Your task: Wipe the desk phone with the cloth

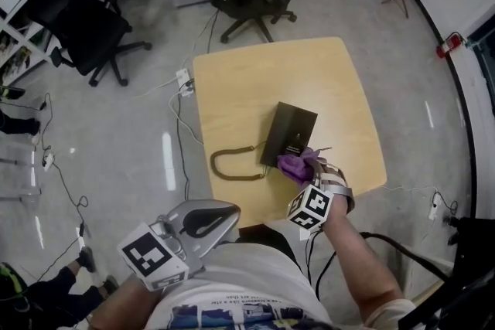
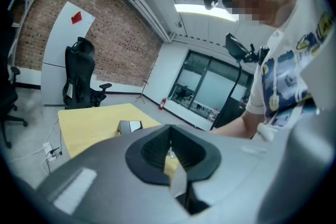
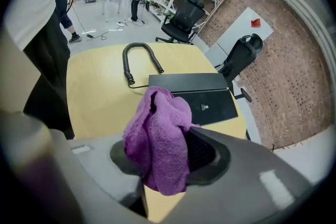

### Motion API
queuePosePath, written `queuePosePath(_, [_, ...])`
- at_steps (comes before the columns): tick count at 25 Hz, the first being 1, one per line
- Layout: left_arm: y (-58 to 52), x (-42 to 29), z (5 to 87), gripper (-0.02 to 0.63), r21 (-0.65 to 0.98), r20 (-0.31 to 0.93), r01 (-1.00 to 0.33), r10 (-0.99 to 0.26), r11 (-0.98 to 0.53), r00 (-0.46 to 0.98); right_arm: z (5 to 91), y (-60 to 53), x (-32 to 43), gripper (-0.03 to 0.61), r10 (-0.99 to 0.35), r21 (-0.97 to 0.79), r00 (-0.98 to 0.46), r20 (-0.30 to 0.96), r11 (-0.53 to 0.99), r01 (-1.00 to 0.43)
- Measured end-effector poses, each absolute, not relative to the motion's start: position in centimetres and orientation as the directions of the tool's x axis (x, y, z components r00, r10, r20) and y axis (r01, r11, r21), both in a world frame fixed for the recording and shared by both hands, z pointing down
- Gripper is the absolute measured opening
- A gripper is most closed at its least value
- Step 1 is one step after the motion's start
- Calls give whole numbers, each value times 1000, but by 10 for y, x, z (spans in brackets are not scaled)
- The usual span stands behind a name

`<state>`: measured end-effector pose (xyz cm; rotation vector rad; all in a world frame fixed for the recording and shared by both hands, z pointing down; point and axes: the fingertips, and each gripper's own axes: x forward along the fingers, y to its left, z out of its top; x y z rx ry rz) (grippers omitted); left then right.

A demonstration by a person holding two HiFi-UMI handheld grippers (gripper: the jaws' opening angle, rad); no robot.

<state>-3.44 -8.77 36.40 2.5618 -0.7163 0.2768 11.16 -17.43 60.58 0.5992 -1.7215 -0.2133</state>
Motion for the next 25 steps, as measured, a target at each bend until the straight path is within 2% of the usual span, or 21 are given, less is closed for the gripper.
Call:
queuePosePath(6, [-94,-34,358,5,371,304,-535,-445,-759,842,559,-214,133,160,-592,510,-124,797,768,-386])
queuePosePath(13, [-99,-34,351,4,365,302,-549,-462,-752,834,542,-279,163,160,-658,568,-63,751,692,-446])
queuePosePath(25, [-100,-37,351,5,342,312,-556,-466,-758,828,588,-230,144,160,-568,507,-81,819,784,-358])
